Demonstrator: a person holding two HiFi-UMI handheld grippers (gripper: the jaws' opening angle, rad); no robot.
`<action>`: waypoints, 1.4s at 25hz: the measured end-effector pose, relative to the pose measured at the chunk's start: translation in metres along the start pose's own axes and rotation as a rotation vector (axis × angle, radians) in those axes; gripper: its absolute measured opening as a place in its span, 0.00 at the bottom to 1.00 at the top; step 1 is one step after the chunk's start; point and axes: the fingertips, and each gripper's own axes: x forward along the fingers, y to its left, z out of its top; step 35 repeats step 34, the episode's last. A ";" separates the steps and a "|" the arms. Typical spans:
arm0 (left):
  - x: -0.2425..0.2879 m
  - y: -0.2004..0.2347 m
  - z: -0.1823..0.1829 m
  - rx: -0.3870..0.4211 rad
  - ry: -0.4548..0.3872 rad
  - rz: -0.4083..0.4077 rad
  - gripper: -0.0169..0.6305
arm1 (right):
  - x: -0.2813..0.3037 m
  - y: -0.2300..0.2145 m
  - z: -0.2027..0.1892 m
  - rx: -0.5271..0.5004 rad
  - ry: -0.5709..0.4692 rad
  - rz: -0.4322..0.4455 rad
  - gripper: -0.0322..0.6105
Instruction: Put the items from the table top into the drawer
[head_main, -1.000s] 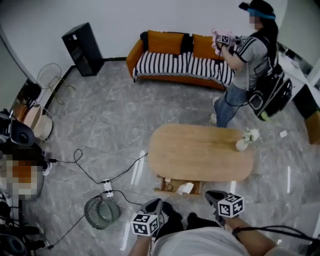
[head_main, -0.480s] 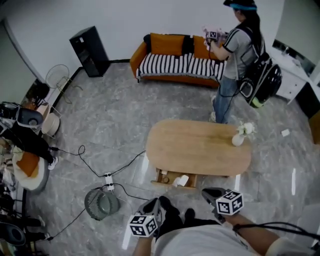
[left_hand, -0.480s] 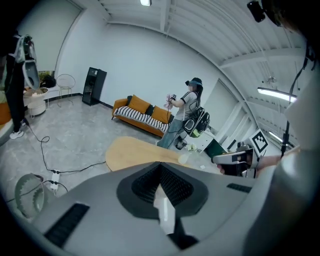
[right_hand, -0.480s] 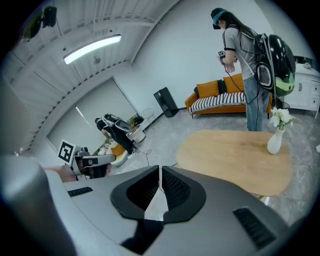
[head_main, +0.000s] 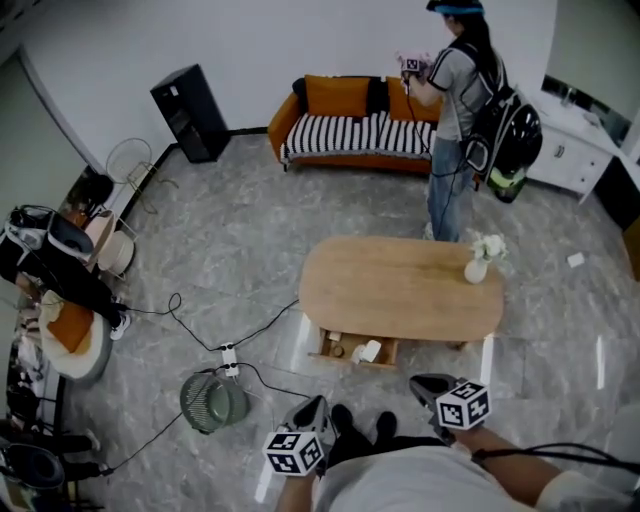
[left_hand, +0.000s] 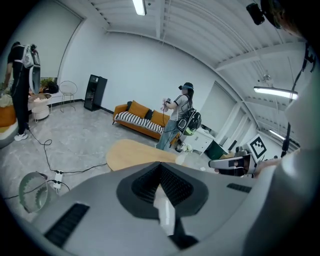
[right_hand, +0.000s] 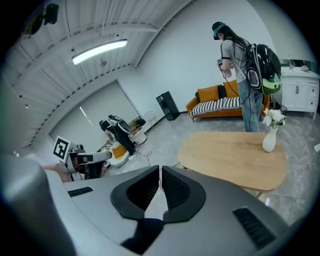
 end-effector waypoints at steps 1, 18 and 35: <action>-0.004 0.000 0.001 0.002 0.004 0.003 0.03 | -0.002 0.004 0.002 0.000 -0.003 -0.001 0.11; -0.033 -0.011 -0.013 0.056 0.043 -0.084 0.03 | -0.023 0.034 -0.005 0.022 -0.093 -0.022 0.11; -0.010 -0.082 -0.023 0.076 0.056 -0.085 0.03 | -0.089 -0.015 -0.026 0.063 -0.095 -0.041 0.11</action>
